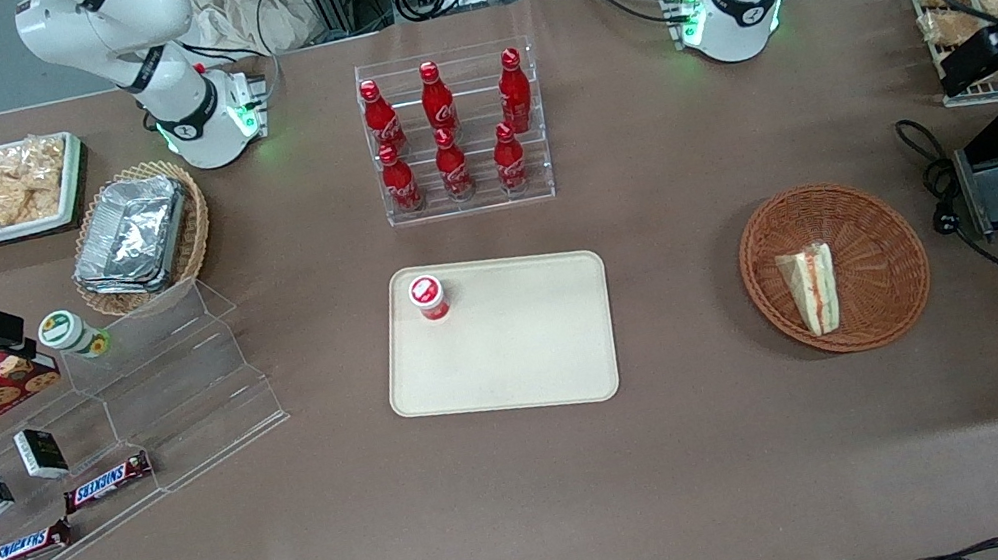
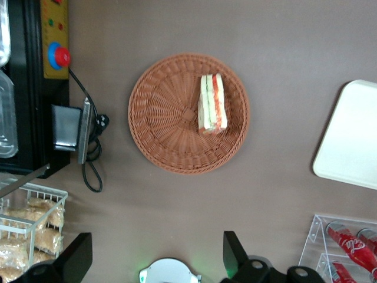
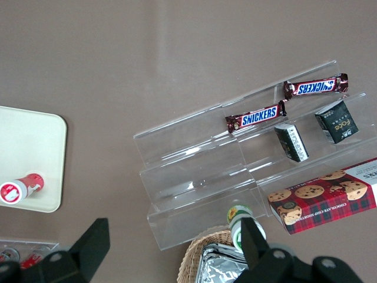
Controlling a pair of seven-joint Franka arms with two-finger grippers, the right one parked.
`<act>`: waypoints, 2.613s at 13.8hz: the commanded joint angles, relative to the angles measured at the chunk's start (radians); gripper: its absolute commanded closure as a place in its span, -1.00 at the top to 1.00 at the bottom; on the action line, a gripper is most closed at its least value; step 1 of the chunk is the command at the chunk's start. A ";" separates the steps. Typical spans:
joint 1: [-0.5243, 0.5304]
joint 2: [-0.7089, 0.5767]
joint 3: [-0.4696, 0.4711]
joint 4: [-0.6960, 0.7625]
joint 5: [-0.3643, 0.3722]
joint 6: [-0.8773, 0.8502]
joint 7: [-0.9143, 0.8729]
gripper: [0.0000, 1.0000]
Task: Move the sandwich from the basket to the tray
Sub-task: 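Move the left gripper over the sandwich in the wicker basket, then lower the left gripper and close it on the wrapped sandwich, then lift the sandwich up out of the basket with the left gripper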
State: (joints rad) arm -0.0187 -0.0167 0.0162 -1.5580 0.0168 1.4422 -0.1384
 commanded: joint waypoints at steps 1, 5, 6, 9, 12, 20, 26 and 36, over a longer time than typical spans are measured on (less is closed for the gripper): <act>-0.009 0.131 -0.004 0.016 -0.006 0.050 -0.001 1.00; -0.032 0.184 -0.007 -0.187 -0.015 0.359 -0.114 1.00; -0.043 0.184 -0.007 -0.267 -0.014 0.462 -0.159 1.00; -0.073 0.185 -0.007 -0.456 -0.008 0.703 -0.199 1.00; -0.078 0.221 -0.007 -0.536 -0.006 0.835 -0.199 1.00; -0.104 0.302 -0.007 -0.633 0.006 1.037 -0.198 0.78; -0.106 0.291 -0.007 -0.625 0.008 1.017 -0.185 -0.44; -0.133 0.218 -0.094 0.094 0.049 -0.010 -0.196 -0.80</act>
State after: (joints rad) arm -0.1435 0.1788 -0.0525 -1.5878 0.0487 1.5547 -0.3208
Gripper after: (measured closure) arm 0.841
